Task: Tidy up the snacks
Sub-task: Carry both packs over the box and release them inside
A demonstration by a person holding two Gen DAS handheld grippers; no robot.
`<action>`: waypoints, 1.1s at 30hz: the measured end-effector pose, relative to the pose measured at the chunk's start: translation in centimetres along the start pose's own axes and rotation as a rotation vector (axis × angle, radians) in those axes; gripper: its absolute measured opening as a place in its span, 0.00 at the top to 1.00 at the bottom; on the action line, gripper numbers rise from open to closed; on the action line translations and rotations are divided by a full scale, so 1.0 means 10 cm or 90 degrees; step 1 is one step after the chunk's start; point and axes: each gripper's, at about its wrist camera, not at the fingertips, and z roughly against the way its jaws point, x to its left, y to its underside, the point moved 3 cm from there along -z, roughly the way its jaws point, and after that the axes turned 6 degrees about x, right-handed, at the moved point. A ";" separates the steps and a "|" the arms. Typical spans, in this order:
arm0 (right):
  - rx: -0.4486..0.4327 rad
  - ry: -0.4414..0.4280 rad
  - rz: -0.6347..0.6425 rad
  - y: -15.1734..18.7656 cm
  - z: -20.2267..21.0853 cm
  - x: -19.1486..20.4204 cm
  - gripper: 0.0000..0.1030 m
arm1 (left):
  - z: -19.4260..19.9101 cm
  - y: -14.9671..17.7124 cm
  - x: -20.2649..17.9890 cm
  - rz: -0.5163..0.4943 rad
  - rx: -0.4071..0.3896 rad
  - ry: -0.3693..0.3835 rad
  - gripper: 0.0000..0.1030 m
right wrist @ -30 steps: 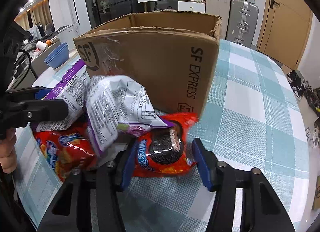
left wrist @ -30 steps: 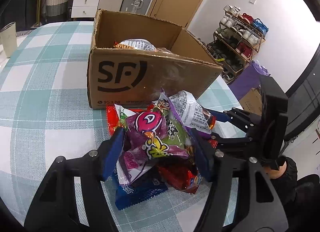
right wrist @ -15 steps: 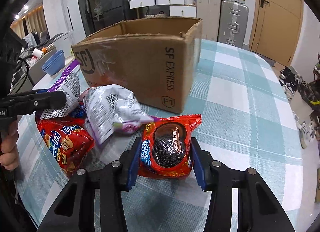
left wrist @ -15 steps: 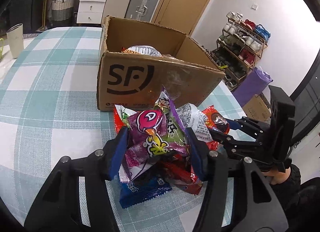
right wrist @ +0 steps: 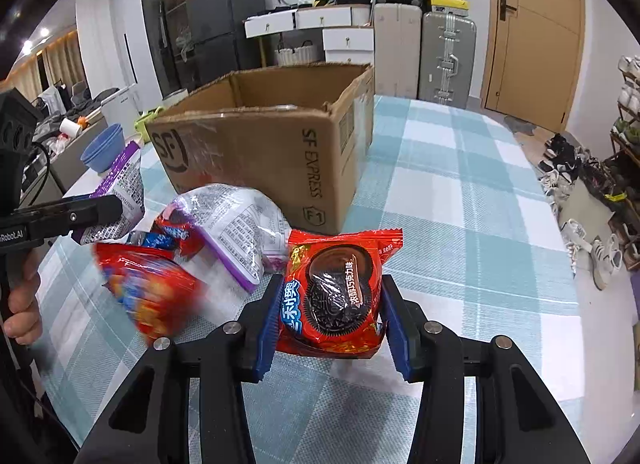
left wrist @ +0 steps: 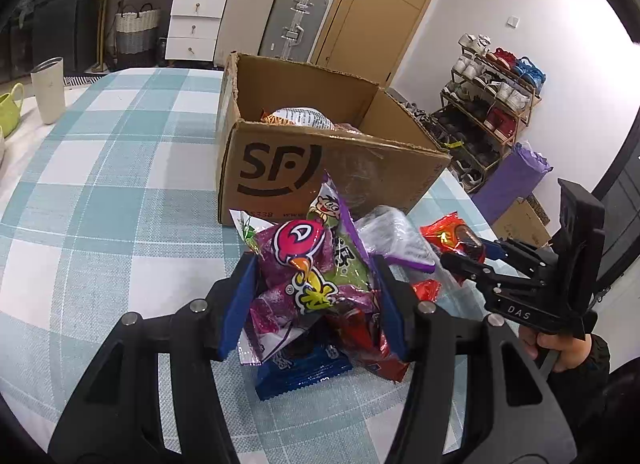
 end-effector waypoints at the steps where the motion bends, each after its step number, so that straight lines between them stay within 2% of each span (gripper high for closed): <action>1: -0.007 0.000 -0.002 0.00 0.04 0.00 0.55 | 0.02 0.00 -0.01 -0.001 -0.003 -0.002 0.48; 15: -0.101 -0.037 0.000 -0.22 0.48 0.17 0.55 | 0.44 -0.10 -0.16 -0.031 -0.060 -0.040 0.48; 25: -0.133 -0.065 0.018 -0.55 0.52 0.30 0.55 | 0.59 -0.32 -0.29 -0.035 -0.082 -0.053 0.48; 33: -0.151 -0.068 0.027 -0.79 0.54 0.37 0.55 | 0.54 -0.57 -0.39 -0.034 -0.087 -0.048 0.48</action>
